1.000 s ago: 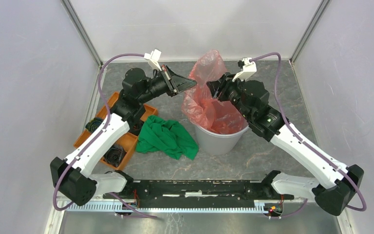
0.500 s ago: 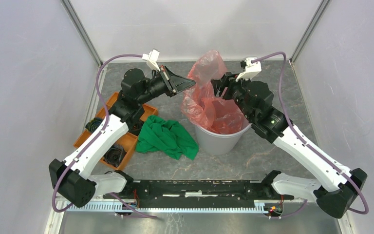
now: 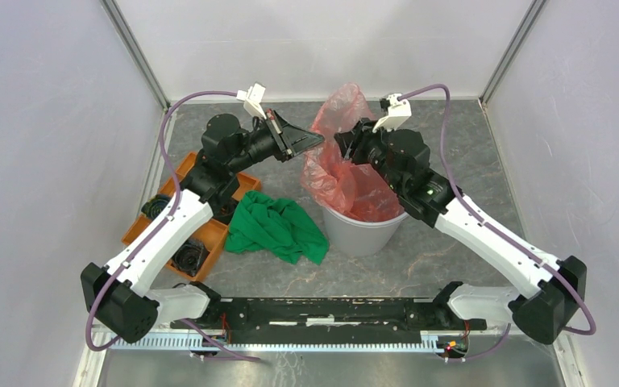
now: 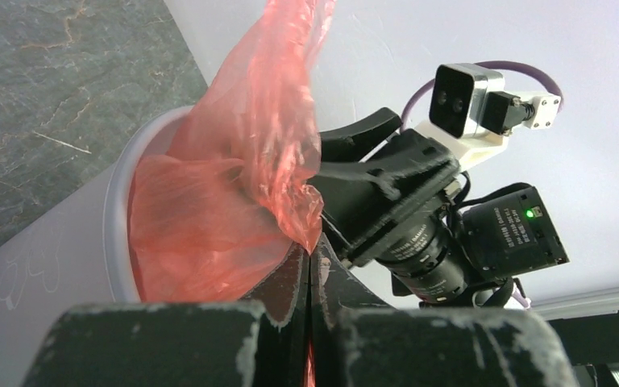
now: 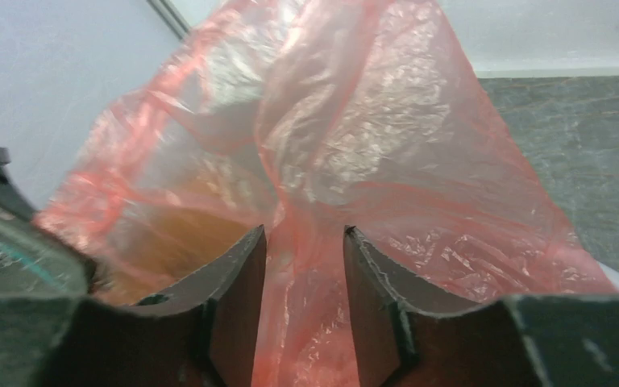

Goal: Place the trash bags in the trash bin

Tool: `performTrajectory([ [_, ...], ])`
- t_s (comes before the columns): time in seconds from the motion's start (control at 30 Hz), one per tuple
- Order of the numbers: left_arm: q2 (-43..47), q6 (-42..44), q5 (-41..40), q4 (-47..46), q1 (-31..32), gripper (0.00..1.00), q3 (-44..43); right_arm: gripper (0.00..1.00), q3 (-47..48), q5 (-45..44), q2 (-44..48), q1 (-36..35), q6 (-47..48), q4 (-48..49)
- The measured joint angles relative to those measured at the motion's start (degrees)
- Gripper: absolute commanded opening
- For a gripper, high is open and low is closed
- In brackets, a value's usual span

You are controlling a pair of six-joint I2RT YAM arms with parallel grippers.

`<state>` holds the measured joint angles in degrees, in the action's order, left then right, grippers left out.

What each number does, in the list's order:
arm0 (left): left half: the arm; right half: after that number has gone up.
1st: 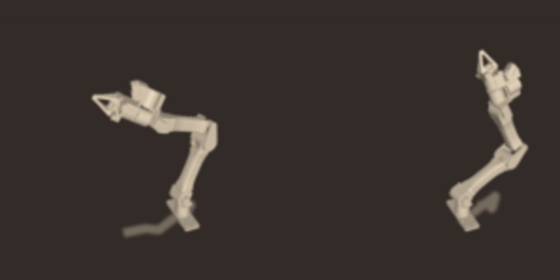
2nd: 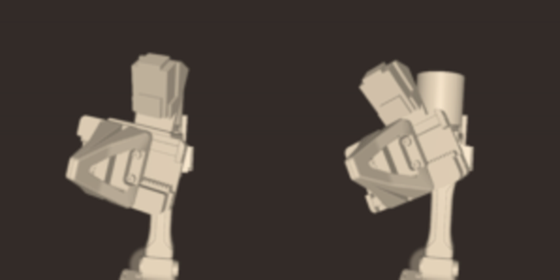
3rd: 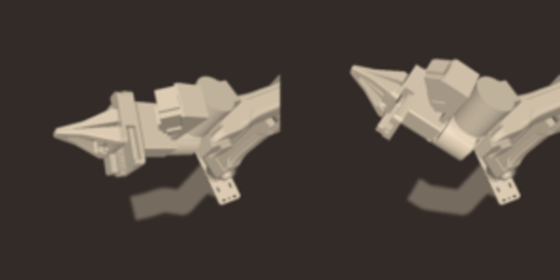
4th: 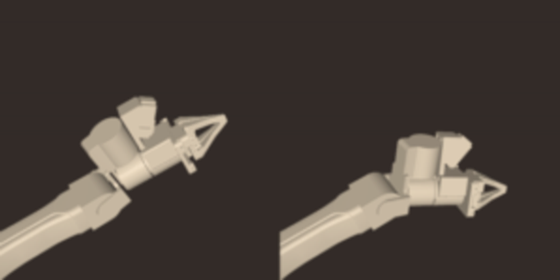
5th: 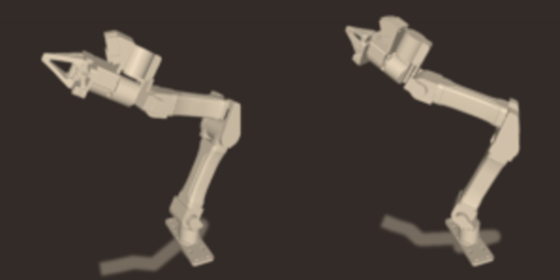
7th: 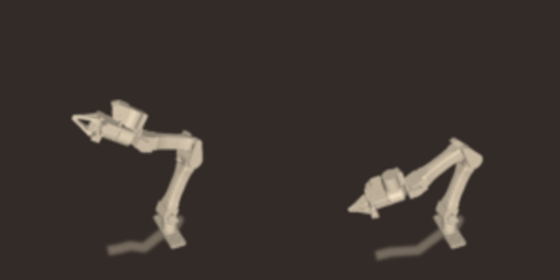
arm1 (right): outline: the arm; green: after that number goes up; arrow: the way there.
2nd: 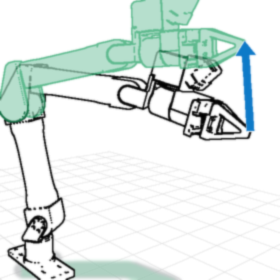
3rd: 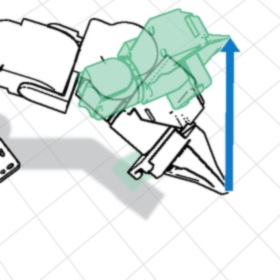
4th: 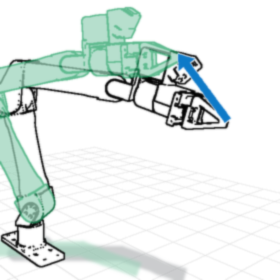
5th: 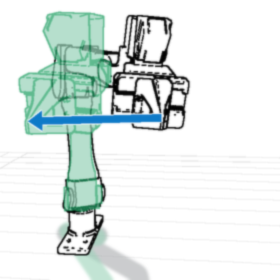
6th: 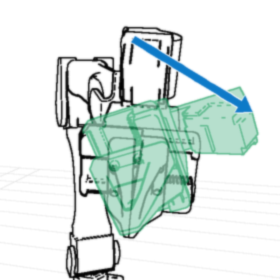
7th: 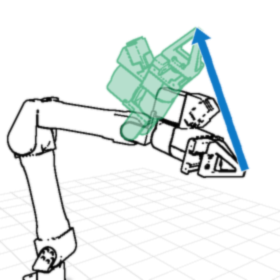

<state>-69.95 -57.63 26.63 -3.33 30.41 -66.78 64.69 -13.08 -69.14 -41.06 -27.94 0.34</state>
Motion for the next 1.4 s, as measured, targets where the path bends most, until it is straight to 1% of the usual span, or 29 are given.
performTrajectory([
  [0.03,0.0,0.0,0.0,0.0,0.1,0.02,0.0,0.22,0.0,-1.0,-0.5,0.0,-0.4,0.1],
  [0.07,0.0,0.0,0.0,0.2,0.1,0.02,0.0,0.05,-0.1,-1.9,-0.9,0.0,-0.5,0.2],
  [0.1,0.0,0.0,-0.1,0.4,0.1,0.02,0.0,0.01,-0.1,-2.4,-1.0,0.0,0.1,0.2],
  [0.17,0.0,0.1,-0.7,1.4,0.2,0.02,-0.1,0.01,-0.1,-4.0,-0.6,0.0,1.6,-0.1],
  [0.23,0.0,0.4,-1.6,3.2,0.2,0.02,-0.4,0.00,0.7,-5.5,0.7,0.0,4.1,-2.6],
  [0.3,0.0,1.6,-2.7,5.4,0.2,0.02,-1.1,0.00,2.8,-6.8,2.0,0.0,7.1,-6.6],
  [0.43,0.0,3.7,-5.6,9.0,0.2,0.02,-2.7,0.00,9.9,-8.4,5.1,0.3,13.4,-16.3],
  [0.53,0.0,4.5,-6.6,9.8,0.2,0.02,-2.9,0.00,11.1,-8.6,9.4,0.5,17.9,-21.9],
  [0.67,0.0,1.6,-5.0,5.8,0.3,0.02,-0.8,0.00,12.3,-10.3,13.5,0.5,23.8,-29.6],
  [0.73,-0.5,-0.1,-4.1,3.4,0.6,0.02,0.8,0.00,13.2,-12.7,14.8,0.5,26.4,-32.9],
  [0.8,-1.0,-0.7,-4.2,2.9,1.2,0.02,1.9,0.00,13.5,-15.5,16.2,0.5,28.6,-35.5],
  [0.93,-1.8,-1.1,-4.4,2.7,2.6,0.02,2.6,0.00,13.4,-20.2,18.5,0.6,31.5,-39.2],
  [1.1,-2.9,-1.1,-3.8,3.9,3.3,0.02,2.2,0.01,13.6,-24.5,18.4,0.6,33.6,-43.8],
  [1.23,-2.0,0.0,-4.1,7.0,-0.2,0.02,1.7,0.01,14.0,-26.2,17.4,0.6,34.3,-46.3],
  [1.4,-1.1,1.8,-3.9,9.2,-2.2,0.02,-0.2,0.02,15.1,-23.8,17.6,0.6,34.4,-47.2],
])
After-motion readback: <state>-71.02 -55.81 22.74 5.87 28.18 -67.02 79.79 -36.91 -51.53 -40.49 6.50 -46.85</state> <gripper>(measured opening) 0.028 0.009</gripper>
